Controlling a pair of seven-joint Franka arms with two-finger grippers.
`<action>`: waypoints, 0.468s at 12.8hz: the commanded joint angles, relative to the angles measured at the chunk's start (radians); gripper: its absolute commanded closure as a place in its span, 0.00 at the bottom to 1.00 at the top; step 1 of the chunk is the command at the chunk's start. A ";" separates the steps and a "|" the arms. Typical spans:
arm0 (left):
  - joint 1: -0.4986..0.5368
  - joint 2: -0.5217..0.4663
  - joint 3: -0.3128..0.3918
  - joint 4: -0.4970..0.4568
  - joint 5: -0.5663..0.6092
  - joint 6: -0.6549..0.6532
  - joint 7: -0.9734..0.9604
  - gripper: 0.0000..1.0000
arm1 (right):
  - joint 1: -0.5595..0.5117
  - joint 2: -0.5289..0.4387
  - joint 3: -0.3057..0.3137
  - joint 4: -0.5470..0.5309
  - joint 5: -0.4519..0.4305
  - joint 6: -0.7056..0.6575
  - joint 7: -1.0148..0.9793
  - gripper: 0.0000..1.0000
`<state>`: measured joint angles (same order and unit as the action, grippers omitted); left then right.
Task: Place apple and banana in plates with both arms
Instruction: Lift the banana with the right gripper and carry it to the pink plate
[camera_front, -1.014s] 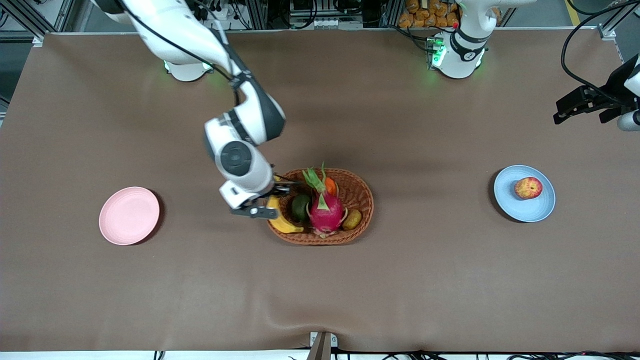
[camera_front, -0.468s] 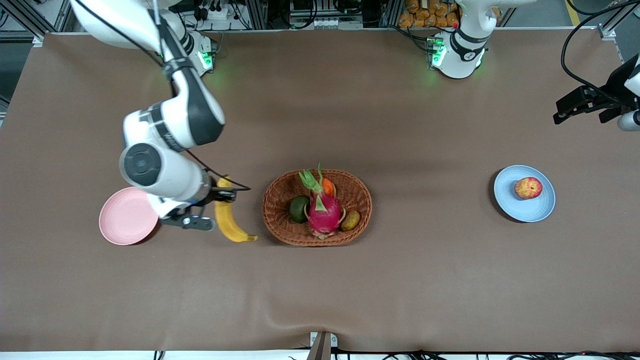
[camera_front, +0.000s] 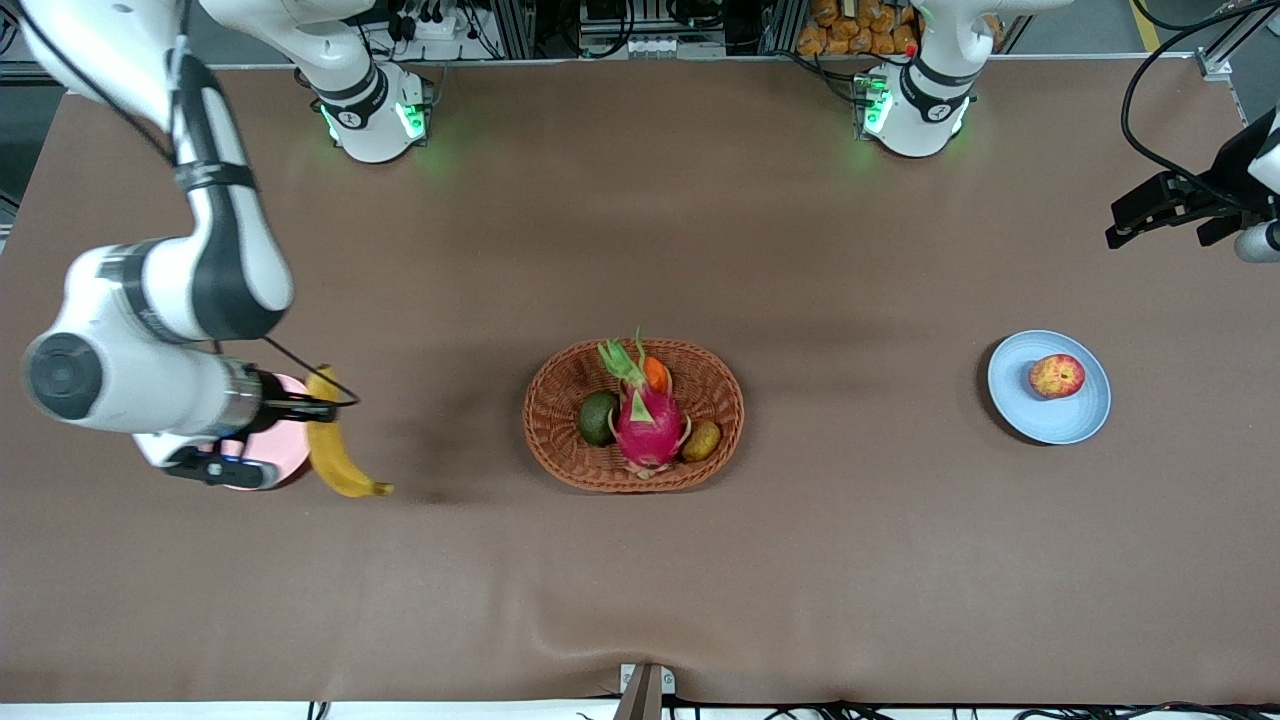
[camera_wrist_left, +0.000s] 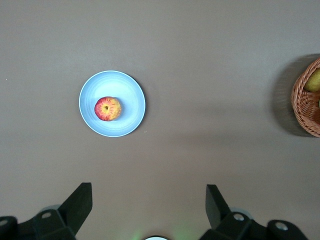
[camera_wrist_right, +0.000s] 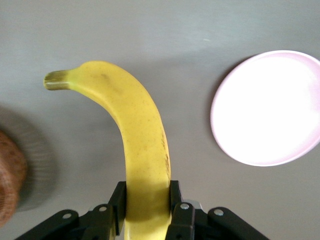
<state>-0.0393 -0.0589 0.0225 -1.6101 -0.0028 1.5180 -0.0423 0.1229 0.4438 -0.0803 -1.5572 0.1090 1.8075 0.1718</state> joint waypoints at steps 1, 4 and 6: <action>-0.007 0.007 -0.004 0.024 0.000 -0.012 -0.016 0.00 | -0.086 -0.043 0.022 -0.073 -0.060 0.030 -0.082 1.00; -0.007 0.010 -0.004 0.027 0.000 -0.013 -0.013 0.00 | -0.147 -0.043 0.022 -0.153 -0.122 0.140 -0.170 1.00; -0.007 0.008 -0.004 0.026 -0.005 -0.016 -0.016 0.00 | -0.184 -0.040 0.022 -0.182 -0.163 0.215 -0.225 1.00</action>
<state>-0.0423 -0.0589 0.0190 -1.6088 -0.0028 1.5180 -0.0424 -0.0216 0.4395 -0.0797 -1.6800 -0.0093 1.9647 -0.0083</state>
